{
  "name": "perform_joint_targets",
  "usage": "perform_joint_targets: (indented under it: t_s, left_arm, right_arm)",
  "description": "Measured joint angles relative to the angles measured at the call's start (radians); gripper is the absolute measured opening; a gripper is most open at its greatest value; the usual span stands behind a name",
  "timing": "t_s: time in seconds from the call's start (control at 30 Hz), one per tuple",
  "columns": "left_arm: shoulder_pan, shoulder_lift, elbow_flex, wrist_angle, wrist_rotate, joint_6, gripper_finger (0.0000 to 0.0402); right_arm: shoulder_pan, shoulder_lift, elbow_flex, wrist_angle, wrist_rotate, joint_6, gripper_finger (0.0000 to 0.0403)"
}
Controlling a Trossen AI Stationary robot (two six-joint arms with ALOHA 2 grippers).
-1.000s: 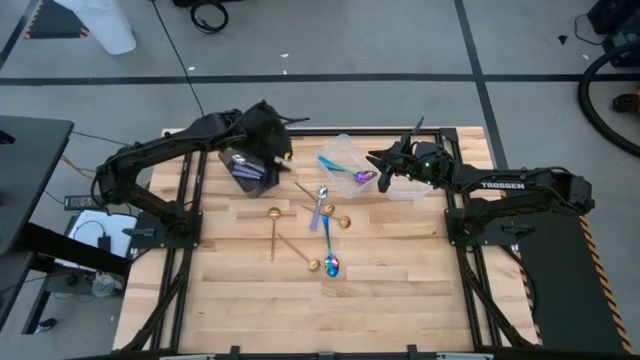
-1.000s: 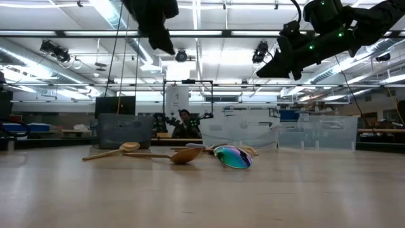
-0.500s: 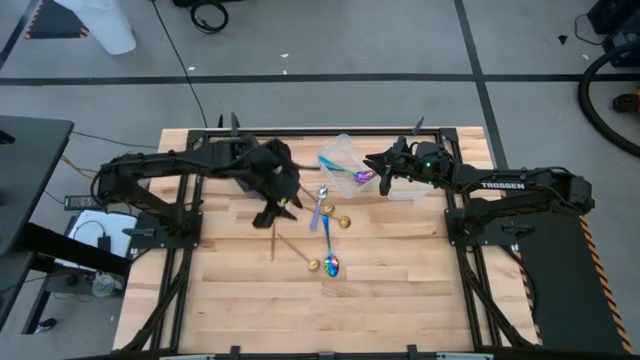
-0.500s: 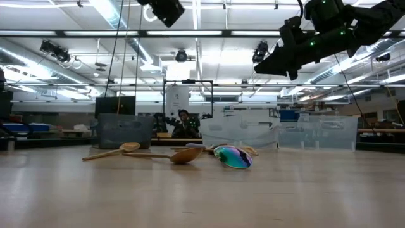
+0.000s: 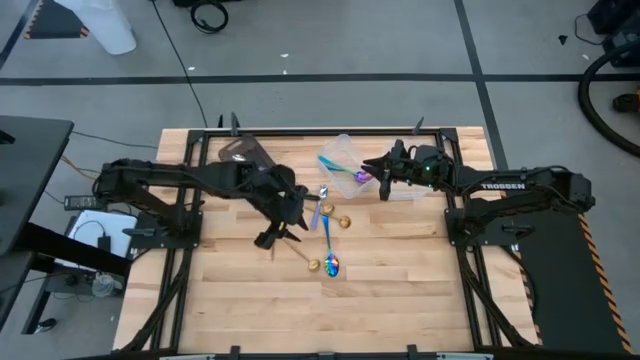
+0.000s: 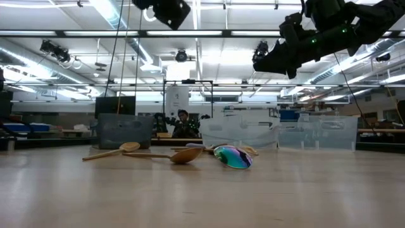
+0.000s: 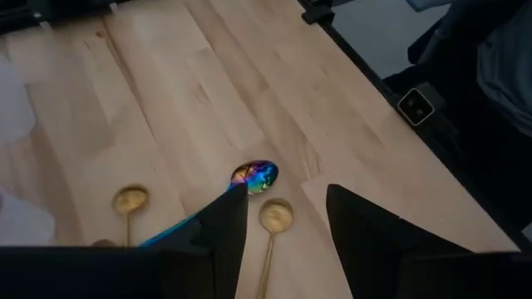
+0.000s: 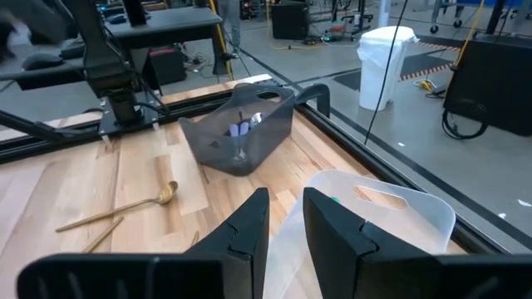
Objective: Sort silverware by color (type)
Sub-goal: Put the blue spoon into the left transparent bin
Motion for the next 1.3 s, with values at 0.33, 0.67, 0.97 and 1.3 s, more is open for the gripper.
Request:
perform_joint_targets:
  t_s: [0.33,0.67,0.97,1.3]
  left_arm:
    - [-0.003,-0.049,-0.249,0.282,-0.002,-0.004,0.0173]
    - [-0.002,-0.260,-0.392,0.465,0.000,0.065,0.0173]
    - [-0.002,-0.376,-0.392,0.382,0.001,0.142,0.0173]
    - [-0.003,-0.362,-0.392,0.337,0.032,0.189,0.0173]
  right_arm:
    - [0.023,0.000,0.000,0.015,0.016,0.000,0.0087]
    - [0.099,0.000,0.001,0.080,0.104,0.008,0.0087]
    - [0.176,0.000,0.001,0.083,0.188,0.056,0.0087]
    - [0.240,0.001,0.099,0.001,0.273,0.059,0.0087]
